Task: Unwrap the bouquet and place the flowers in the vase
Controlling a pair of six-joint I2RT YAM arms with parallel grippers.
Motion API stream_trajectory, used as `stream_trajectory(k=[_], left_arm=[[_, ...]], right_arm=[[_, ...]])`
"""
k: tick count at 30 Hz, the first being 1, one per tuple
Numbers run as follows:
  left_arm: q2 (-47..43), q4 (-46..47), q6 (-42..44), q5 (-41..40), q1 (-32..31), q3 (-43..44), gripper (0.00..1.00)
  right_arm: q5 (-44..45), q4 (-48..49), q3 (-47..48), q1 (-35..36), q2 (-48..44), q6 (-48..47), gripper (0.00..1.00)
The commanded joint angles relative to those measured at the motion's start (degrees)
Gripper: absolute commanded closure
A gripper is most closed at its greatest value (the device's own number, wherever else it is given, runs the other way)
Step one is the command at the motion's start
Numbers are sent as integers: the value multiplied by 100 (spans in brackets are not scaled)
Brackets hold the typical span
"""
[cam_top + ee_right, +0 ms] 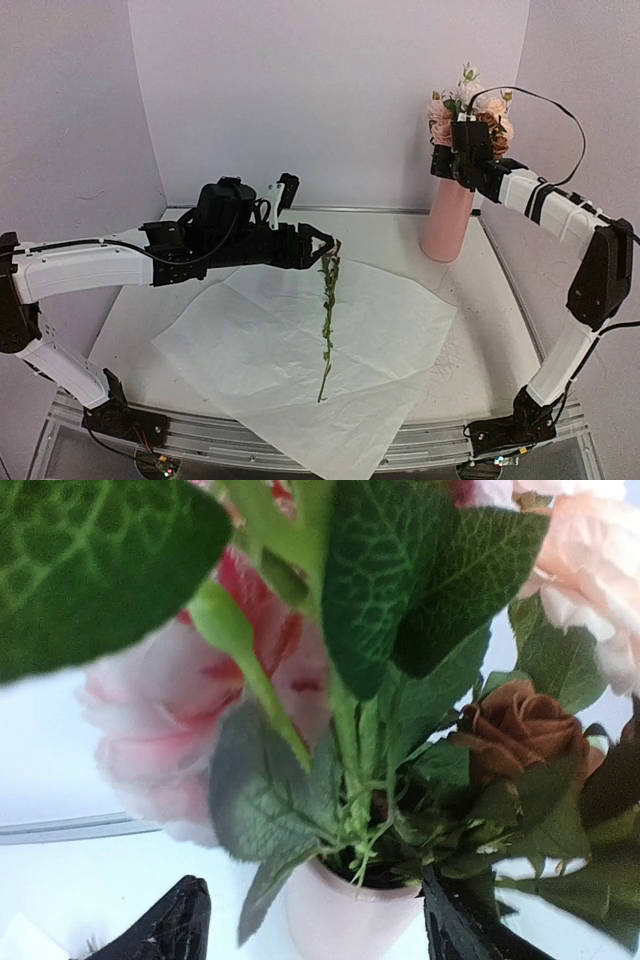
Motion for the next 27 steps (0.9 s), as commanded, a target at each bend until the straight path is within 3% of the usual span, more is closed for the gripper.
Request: stream_trajectory(k=[1, 11, 18, 27], left_arm=[[-132, 74, -7, 22, -7, 102, 28], [-38, 74, -34, -25, -1, 67, 28], [93, 53, -18, -90, -6, 118, 28], [503, -100, -57, -416, -8, 243, 28]], right_arm=[[-506, -178, -255, 6, -303, 218, 24], [-1481, -231, -1065, 32, -272, 595, 16], [-2004, -21, -1668, 174, -292, 740, 6], [-2656, 208, -2234, 284, -422, 897, 3]])
